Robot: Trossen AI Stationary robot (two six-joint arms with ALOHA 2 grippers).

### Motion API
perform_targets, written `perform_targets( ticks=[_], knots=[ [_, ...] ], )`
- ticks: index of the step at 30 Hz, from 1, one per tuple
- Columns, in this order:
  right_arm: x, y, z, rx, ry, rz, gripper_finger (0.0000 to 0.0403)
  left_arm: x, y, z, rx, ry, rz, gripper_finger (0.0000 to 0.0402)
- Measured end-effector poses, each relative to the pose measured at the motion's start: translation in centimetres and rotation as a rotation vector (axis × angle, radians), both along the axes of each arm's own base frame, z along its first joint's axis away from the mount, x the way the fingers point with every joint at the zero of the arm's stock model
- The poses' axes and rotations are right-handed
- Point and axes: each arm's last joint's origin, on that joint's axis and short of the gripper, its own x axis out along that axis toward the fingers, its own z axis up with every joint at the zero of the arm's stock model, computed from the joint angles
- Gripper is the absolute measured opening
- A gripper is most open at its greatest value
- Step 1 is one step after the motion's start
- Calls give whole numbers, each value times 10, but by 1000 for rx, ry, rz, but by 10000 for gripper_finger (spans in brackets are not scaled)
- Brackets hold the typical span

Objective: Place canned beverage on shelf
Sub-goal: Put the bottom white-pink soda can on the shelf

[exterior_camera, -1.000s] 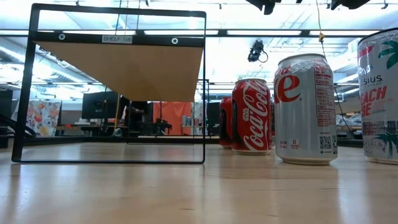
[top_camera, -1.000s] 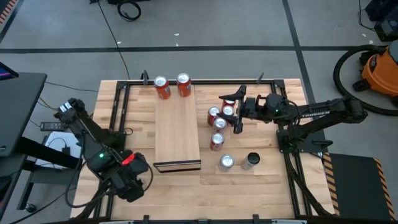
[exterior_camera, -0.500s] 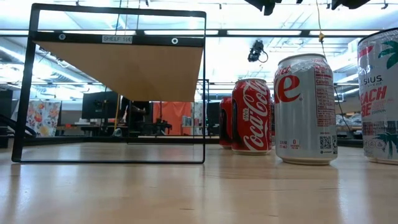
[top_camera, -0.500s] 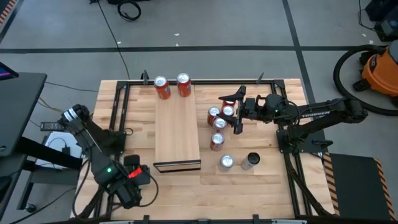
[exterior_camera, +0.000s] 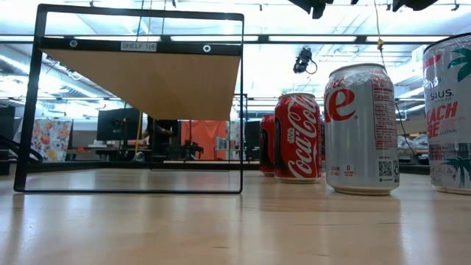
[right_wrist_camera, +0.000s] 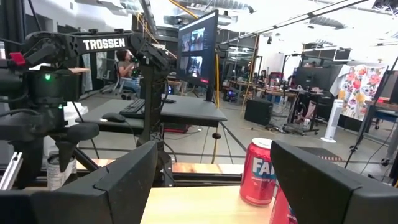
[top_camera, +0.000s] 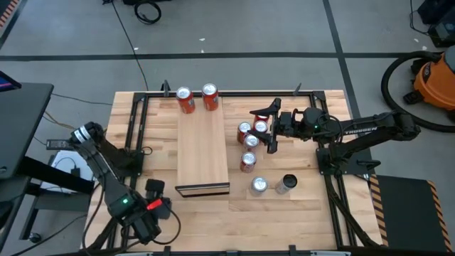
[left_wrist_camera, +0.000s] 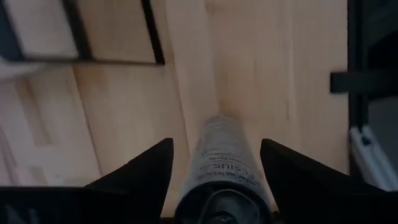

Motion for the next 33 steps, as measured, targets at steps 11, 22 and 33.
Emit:
perform_targets(
  ticks=[11, 22, 33],
  knots=[
    [0, 0, 0, 0, 0, 0, 323, 1, -8, -3, -51, 71, -345, 252],
    [0, 0, 0, -1, 2, 5, 323, 2, -13, -24, 75, 207, -566, 252],
    [0, 1, 0, -3, 1, 17, 323, 2, -16, -36, 96, 327, -707, 252]
  ],
)
